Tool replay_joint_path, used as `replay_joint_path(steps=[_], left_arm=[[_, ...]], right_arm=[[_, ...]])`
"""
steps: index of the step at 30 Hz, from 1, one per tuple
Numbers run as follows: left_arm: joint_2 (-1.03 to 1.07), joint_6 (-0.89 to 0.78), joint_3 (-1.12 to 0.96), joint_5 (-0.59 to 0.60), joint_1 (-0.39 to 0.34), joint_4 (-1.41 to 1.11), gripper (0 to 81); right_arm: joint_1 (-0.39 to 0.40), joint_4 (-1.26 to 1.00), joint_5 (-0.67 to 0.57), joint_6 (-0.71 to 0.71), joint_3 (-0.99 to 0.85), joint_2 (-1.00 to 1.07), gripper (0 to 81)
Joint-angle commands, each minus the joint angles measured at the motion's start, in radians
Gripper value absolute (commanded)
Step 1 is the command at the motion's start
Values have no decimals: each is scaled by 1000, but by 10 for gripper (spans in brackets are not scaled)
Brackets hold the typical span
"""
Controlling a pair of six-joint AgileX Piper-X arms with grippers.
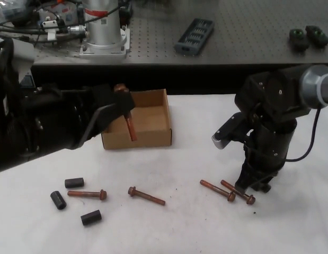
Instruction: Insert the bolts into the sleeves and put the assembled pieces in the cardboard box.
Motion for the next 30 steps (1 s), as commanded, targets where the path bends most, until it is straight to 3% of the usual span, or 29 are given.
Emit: replay_joint_path(steps=[1,12,14,17,18,25,30], left_arm=[[-14,18,-5,36,3,-18,6],[-23,18,-5,49,3,-16,6],[-23,18,-5,49,3,-16,6],[-23,18,-5,49,3,-16,6],[-23,18,-5,49,3,-16,6],[-23,18,-5,49,3,-16,6],[-23,54,-5,26,3,-13,6]], right_arm=[[0,12,-5,6,-22,4,137],[-14,47,-35,15,7,10,123],[-18,47,-35,15,20,10,181],[-22,50,-28,14,30,10,332],[-21,53,-28,14,30,10,337],[-21,47,-30,14,30,10,199],[-21,67,-33,14,30,10,38]])
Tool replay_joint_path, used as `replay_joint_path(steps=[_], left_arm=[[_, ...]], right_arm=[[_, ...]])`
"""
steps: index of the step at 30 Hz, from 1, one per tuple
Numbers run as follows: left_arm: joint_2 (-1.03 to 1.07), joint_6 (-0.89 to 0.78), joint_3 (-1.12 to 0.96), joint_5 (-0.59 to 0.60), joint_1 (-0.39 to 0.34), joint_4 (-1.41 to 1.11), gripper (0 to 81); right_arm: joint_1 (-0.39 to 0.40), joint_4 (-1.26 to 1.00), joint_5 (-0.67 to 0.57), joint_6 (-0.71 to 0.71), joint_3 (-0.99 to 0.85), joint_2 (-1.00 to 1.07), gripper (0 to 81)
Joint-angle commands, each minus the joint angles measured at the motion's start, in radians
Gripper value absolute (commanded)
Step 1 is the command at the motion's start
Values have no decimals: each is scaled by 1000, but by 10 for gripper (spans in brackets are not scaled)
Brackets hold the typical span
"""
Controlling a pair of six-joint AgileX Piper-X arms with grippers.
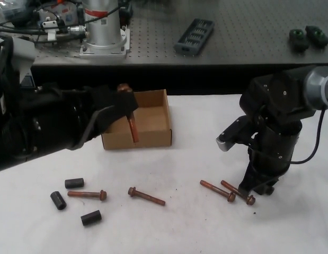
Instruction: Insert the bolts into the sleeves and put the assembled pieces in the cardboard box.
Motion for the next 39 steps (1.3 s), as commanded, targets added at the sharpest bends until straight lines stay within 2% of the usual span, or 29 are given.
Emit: replay_joint_path(steps=[1,5,7,11,13,16,19,23,28,30,34,39], left_arm=[[-12,68,-5,-32,3,-13,6],[-12,166,-5,-131,16,-13,6],[-5,177,-5,-128,40,-21,6],[56,178,34,8,110,-176,6],[114,146,56,76,137,-290,6],[215,118,82,185,144,-518,6],[332,20,80,293,121,-761,6],[464,-153,80,322,76,-1071,6],[597,-360,80,322,23,-1408,6],[620,-398,78,336,6,-1415,6],[622,-380,70,453,-21,-1415,6],[622,-376,66,540,-22,-1415,6]], right_arm=[[-6,43,-19,0,17,7,12],[-20,54,-188,38,30,-15,43],[-25,27,-263,54,82,-72,43],[-24,-134,-427,54,305,-273,43],[-24,-285,-572,68,451,-405,43],[-24,-577,-755,168,621,-591,43],[-24,-858,-777,346,734,-746,43],[-16,-1070,-851,507,803,-833,43],[33,-1222,-856,468,870,-812,43],[53,-1255,-856,468,885,-779,43],[88,-1266,-854,472,885,-686,43],[126,-1367,-854,478,883,-599,43]])
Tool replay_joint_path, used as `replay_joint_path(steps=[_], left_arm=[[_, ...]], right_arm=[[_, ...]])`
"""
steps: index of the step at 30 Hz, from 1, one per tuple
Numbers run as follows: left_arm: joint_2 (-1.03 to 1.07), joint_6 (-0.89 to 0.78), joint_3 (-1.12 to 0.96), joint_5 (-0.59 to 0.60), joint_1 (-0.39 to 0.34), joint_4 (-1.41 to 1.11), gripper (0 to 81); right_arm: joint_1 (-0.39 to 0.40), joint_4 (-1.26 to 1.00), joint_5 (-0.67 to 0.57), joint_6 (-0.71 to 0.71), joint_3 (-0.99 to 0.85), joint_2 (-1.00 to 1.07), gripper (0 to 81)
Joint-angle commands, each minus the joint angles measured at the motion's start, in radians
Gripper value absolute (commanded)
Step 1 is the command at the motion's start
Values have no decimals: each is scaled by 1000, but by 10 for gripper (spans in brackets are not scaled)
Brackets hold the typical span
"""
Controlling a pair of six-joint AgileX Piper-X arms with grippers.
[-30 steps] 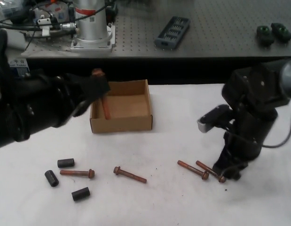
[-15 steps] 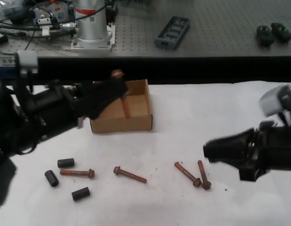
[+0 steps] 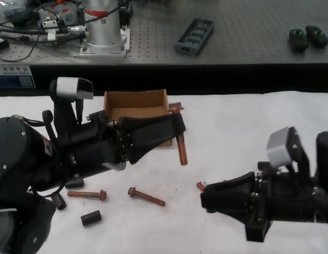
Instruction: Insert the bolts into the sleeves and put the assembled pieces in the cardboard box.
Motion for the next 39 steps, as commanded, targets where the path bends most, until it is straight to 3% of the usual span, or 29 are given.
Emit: replay_joint_path(steps=[1,5,13,26,31,39], left_arm=[[-1,-8,-11,84,-3,-24,6],[-1,43,-11,169,-3,65,6],[-1,226,-11,140,-3,268,6],[-1,388,-11,-116,-3,316,6],[-1,405,-11,-190,-3,225,6],[-1,386,-11,-190,-3,193,6]], right_arm=[[17,-72,-12,6,-5,36,43],[42,-91,-12,8,-5,49,43],[82,-102,-12,-1,-5,49,43],[82,-127,-10,-67,-5,97,43],[82,-197,-10,-51,-32,122,43],[82,-197,-26,-44,-131,148,43]])
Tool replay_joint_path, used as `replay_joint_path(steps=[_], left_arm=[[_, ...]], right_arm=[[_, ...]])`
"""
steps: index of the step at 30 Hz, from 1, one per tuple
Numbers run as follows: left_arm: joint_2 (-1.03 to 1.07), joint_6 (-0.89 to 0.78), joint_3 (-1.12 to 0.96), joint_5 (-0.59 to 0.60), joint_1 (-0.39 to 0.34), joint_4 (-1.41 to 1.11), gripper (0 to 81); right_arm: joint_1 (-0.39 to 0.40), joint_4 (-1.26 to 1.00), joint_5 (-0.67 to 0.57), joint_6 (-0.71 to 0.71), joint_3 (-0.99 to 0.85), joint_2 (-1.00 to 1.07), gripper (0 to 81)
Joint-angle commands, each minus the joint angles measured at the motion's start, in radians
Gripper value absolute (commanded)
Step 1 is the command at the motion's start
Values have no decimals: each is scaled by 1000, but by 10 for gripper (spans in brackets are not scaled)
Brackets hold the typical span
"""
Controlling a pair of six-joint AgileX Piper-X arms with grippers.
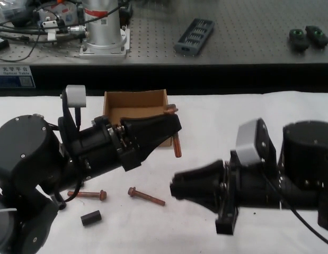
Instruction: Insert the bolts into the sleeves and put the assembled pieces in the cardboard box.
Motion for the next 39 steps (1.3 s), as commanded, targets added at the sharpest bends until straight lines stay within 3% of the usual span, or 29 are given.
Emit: replay_joint_path(steps=[1,13,28,39], left_arm=[[-2,5,-11,-5,-3,-45,6],[-18,27,-25,-18,80,-49,6],[-21,-47,-78,157,80,-36,6],[-21,-86,-78,206,80,-36,6]], right_arm=[[2,-18,-22,2,-60,17,43],[-13,-15,-50,-14,-107,25,43],[-27,4,-106,-29,-139,25,43],[-27,4,-145,-85,-143,25,43]])
